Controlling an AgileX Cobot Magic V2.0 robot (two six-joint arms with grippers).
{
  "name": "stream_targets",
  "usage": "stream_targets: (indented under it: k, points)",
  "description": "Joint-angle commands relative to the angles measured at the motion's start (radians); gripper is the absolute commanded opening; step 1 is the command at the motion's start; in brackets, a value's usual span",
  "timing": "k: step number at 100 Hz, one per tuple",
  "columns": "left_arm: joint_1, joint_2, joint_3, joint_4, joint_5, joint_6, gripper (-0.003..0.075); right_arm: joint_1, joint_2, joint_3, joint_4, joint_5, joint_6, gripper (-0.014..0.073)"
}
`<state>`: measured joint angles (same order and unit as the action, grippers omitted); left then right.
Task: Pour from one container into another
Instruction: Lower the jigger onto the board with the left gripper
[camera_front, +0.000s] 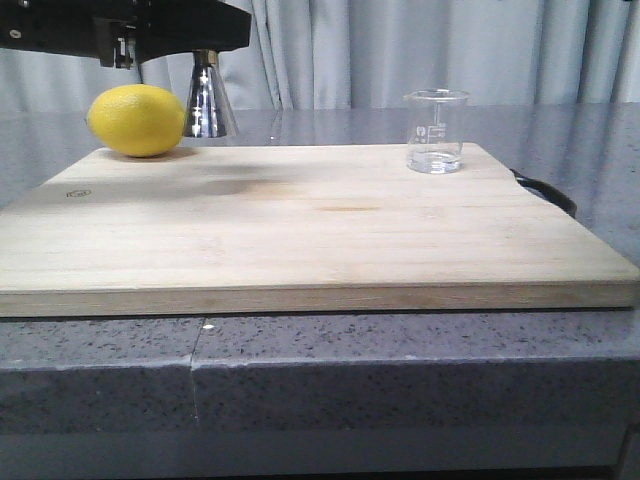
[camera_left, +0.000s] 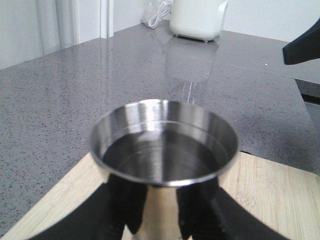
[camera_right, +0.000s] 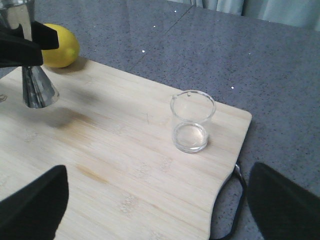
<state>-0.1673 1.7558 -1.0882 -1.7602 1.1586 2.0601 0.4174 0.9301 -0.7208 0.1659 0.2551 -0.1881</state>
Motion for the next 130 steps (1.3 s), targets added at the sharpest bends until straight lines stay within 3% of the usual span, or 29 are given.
stream_targets:
  k: [1,130]
  points:
    - [-0.006,-0.041,-0.031,-0.082,0.110,0.003,0.0222,-0.001,-0.042,-0.021,-0.010,-0.036,-0.011,0.0652]
    - [-0.045,0.042,-0.031,-0.082,0.120,0.109,0.0222,-0.001,-0.123,-0.021,-0.012,0.011,-0.011,0.0652]
